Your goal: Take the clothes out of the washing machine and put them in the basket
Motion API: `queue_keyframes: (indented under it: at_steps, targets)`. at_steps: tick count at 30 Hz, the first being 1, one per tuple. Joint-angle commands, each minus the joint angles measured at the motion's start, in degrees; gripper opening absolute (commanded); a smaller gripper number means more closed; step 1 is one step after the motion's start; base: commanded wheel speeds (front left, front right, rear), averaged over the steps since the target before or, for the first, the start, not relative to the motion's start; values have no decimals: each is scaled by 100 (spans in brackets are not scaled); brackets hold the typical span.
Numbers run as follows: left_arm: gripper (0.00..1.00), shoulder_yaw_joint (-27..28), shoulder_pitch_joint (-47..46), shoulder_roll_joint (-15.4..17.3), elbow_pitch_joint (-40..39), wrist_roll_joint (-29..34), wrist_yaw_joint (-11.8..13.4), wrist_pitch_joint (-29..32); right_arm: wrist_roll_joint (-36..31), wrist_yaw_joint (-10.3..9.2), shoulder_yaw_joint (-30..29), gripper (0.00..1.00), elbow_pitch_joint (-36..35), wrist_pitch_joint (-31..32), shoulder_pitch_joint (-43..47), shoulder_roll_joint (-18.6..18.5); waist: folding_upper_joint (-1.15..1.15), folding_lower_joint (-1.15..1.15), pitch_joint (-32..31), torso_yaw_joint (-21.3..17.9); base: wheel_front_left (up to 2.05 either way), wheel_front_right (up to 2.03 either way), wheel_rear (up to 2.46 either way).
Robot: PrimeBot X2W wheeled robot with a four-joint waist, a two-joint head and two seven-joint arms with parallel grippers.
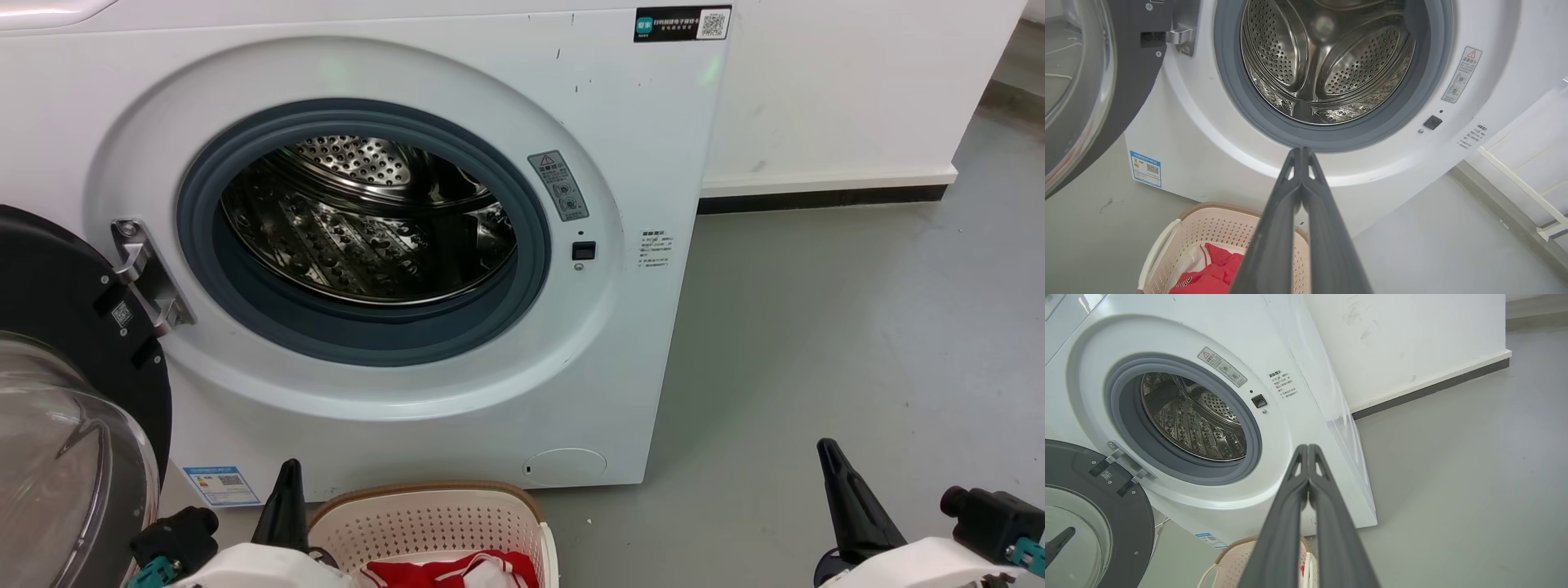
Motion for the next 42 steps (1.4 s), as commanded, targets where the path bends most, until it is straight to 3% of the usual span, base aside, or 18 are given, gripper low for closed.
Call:
queue_keyframes:
  at_steps: [1, 22, 42]
  targets:
    - [0, 62, -219, 4, -53, -251, -68, 48, 316, -1, -21, 0, -19, 14, -202, -53, 0, 0, 8, 6, 0, 0, 0]
    - [0, 346, -466, -128, 112, -1896, -346, 441, 2231, -2, -122, 0, 324, 166, -541, -106, 0, 0, 101, 65, 0, 0, 0]
    - [0, 555, -646, -220, 239, -3113, -554, 735, 3614, -2, -234, 0, 586, 304, -783, -118, 0, 0, 185, 118, 0, 0, 0]
